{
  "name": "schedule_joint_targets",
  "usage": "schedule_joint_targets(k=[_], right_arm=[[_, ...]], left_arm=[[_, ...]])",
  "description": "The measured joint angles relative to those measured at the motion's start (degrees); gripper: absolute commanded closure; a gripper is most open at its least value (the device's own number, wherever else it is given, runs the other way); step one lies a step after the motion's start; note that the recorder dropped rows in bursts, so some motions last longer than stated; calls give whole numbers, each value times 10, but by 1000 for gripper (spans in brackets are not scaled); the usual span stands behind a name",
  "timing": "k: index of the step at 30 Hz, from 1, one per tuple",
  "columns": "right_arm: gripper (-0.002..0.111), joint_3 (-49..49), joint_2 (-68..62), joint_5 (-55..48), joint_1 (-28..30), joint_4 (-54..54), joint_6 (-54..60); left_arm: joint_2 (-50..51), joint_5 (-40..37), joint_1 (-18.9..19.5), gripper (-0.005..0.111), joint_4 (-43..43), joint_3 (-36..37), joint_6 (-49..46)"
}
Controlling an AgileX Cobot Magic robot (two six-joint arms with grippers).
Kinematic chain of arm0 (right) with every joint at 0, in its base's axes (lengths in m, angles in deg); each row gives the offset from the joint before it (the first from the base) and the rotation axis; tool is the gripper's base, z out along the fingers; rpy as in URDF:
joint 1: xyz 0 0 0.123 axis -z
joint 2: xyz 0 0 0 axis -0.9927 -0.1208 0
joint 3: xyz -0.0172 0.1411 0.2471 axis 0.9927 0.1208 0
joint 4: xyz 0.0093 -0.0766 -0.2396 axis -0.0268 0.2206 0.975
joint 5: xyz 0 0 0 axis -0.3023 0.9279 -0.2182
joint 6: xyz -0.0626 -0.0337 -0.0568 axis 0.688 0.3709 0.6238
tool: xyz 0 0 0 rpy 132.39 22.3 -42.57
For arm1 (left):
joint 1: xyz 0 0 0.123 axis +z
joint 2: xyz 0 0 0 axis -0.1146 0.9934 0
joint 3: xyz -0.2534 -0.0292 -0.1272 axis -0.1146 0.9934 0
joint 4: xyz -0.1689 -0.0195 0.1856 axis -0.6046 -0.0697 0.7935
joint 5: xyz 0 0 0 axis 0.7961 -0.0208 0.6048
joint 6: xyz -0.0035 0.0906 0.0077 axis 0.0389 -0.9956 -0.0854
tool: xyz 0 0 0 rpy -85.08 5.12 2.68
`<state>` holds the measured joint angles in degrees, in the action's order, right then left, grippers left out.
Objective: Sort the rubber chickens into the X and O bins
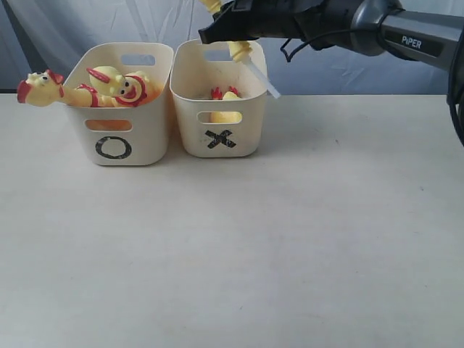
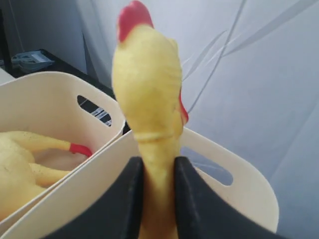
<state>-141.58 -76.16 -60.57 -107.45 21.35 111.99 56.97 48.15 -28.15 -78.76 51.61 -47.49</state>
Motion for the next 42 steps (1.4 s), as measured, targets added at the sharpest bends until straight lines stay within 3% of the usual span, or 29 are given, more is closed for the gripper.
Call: schedule_joint_targets(k=[9, 14, 28, 42], right_arm=[[109, -62, -5, -26, 1, -63, 0], [109, -65, -31, -58, 29, -161, 5], [109, -68, -39, -65, 47, -375, 140], [109, -100, -108, -49, 47, -389, 177]], left_arm=[[0, 0, 0, 107, 0, 0, 0], [-1, 0, 0, 107, 0, 0, 0], [-1, 1, 0, 107, 0, 0, 0], [-1, 1, 0, 107, 0, 0, 0]])
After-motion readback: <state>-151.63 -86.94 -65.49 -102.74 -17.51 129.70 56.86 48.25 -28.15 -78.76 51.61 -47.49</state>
